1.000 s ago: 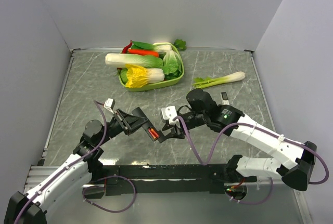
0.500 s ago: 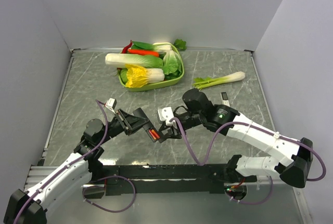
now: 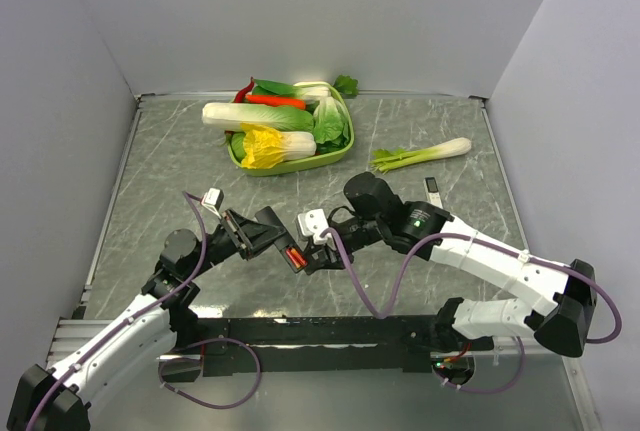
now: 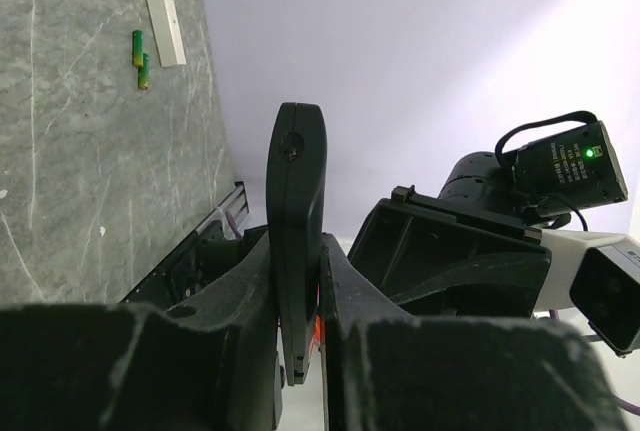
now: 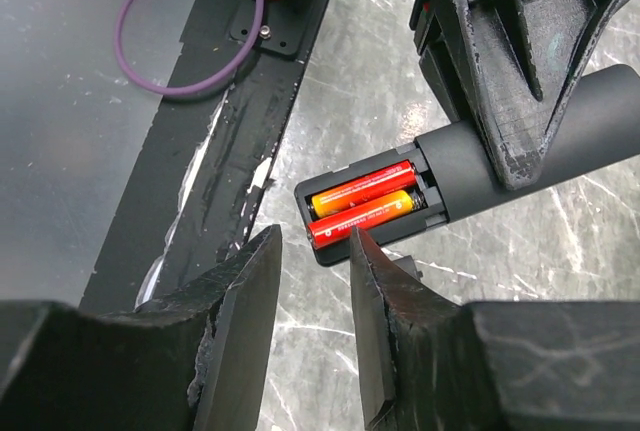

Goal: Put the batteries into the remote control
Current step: Load the battery into the remote control.

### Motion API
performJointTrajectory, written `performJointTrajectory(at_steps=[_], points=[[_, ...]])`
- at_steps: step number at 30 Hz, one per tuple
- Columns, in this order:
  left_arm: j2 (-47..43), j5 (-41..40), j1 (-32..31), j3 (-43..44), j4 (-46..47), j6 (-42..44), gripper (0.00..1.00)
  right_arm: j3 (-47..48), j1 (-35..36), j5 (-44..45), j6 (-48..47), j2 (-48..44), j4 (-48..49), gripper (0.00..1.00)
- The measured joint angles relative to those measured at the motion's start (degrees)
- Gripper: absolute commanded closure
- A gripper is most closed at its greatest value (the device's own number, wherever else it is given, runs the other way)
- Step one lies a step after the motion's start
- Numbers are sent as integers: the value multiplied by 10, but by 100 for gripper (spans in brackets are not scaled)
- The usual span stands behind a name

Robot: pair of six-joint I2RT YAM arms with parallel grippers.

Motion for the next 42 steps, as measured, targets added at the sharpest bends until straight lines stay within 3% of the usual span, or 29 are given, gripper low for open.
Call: performJointTrajectory(at_steps=[9,29,42], points=[[-1,1,0,0,2,0,99,0,5,0,2,6,8,66],[-10,0,0,0,2,-2,99,0,10,45,17,-1,21,57],[-11,0,0,0,3,-11,99,0,11,40,17,-10,21,60]])
